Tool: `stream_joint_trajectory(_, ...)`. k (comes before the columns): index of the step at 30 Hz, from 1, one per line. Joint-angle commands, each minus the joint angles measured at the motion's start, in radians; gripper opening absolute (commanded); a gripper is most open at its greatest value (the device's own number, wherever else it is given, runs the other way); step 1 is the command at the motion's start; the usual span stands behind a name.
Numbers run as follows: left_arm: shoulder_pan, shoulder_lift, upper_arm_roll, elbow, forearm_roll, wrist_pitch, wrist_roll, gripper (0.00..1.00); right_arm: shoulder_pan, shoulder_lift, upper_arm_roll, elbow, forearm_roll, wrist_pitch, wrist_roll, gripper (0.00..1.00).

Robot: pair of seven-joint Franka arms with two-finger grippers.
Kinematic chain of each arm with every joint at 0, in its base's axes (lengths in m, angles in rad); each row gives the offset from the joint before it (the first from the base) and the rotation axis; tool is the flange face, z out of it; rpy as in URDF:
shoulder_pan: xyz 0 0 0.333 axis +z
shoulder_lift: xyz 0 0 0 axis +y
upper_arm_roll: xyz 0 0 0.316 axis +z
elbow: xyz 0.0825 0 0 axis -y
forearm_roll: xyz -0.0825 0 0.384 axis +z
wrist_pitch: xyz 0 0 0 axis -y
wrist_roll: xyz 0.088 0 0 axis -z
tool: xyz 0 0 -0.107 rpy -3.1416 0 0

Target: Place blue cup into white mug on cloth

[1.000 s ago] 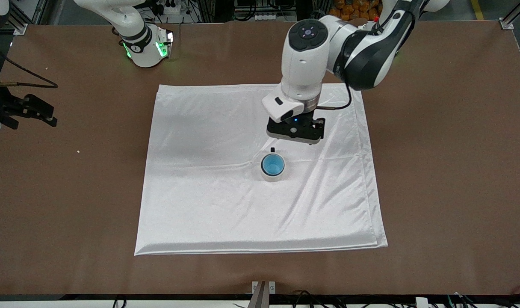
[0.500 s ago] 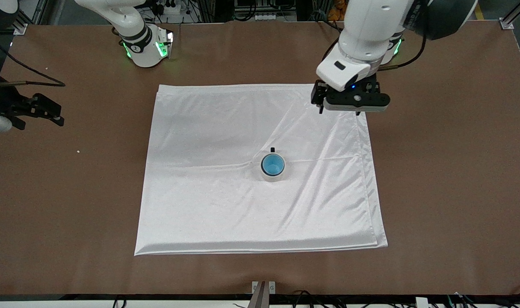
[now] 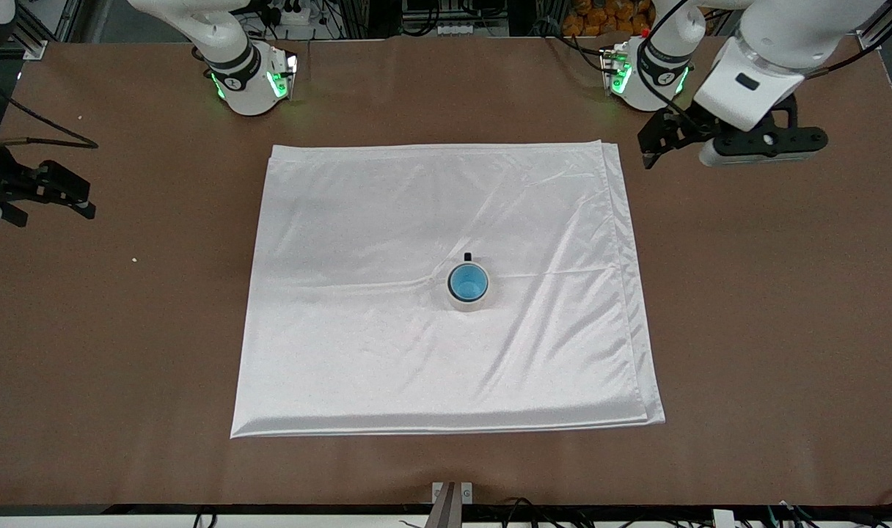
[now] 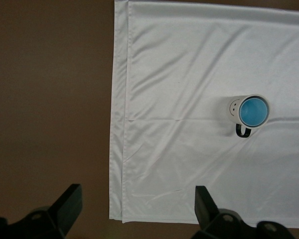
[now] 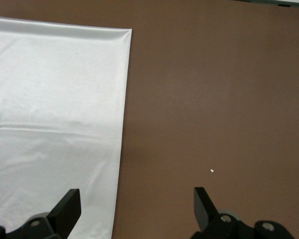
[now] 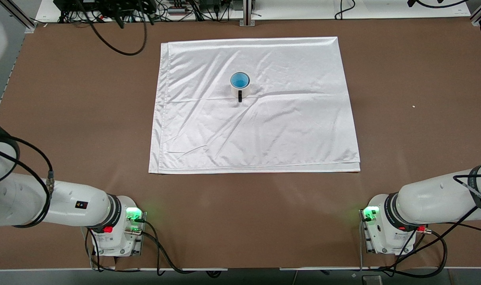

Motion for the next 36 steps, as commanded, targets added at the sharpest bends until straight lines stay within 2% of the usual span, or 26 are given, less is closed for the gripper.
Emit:
stream_joint_trajectory(1, 0.092, -0.048, -0.001, -0.032, -0.041, -0.034, 0.135, 1.0, 0.012, -0.018, -0.012, -0.002, -0.001, -0.006, -0.014, 1.0)
stream_joint_trajectory(8, 0.153, -0.041, 0.0, -0.029, -0.04, -0.037, 0.238, 1.0, 0.003, -0.023, -0.005, -0.003, 0.002, -0.026, -0.003, 1.0)
stream_joint_trajectory(36, 0.14, 0.044, -0.001, 0.044, 0.018, -0.065, 0.24, 1.0, 0.0, -0.055, 0.0, -0.048, 0.002, -0.012, 0.003, 1.0)
